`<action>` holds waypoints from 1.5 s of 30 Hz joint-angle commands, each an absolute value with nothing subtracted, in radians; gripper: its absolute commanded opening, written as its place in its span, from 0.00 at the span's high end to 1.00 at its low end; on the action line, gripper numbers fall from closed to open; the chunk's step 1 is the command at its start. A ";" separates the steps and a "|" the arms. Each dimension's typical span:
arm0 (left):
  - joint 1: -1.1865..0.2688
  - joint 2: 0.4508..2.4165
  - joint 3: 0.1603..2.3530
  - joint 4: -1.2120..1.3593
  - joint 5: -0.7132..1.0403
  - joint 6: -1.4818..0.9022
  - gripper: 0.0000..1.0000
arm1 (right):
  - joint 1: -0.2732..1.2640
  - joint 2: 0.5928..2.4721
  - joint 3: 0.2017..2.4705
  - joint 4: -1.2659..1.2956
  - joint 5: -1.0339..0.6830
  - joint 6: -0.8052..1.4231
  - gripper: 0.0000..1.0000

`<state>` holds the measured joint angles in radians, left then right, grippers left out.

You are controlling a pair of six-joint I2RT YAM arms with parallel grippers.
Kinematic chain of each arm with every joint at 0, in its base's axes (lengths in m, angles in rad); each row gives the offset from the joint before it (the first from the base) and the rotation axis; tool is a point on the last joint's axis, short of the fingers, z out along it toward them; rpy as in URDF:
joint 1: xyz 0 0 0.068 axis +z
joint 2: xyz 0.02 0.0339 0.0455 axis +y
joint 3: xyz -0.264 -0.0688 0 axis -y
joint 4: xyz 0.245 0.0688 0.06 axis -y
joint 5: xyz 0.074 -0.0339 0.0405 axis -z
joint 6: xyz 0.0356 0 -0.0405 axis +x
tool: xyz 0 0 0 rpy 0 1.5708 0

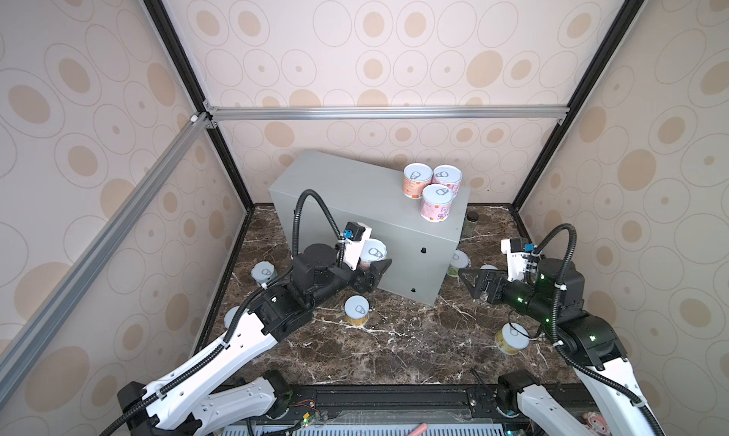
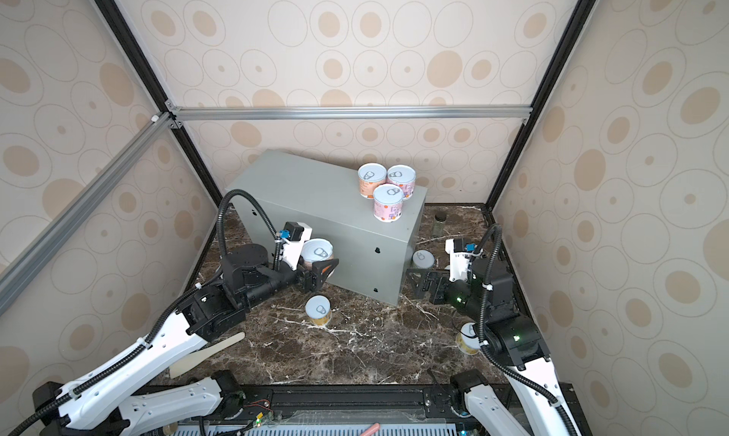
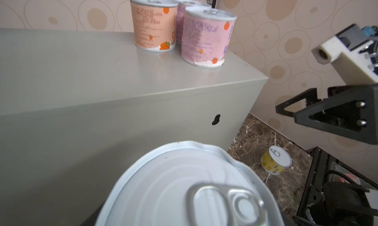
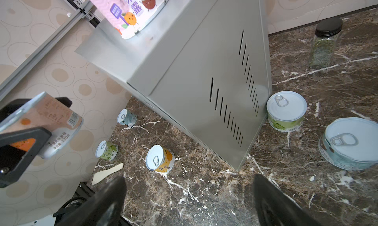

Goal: Place and organize the canned foods onto the counter
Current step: 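Lift the orange-labelled can with the left gripper up toward the cabinet top, then carry the can over the cabinet top beside the other cans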

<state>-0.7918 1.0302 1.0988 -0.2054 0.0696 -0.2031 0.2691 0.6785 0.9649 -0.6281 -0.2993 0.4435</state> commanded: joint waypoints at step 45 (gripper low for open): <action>-0.637 1.516 1.567 0.027 0.264 -0.007 0.21 | 0.275 0.608 0.955 -0.691 -0.345 0.436 0.01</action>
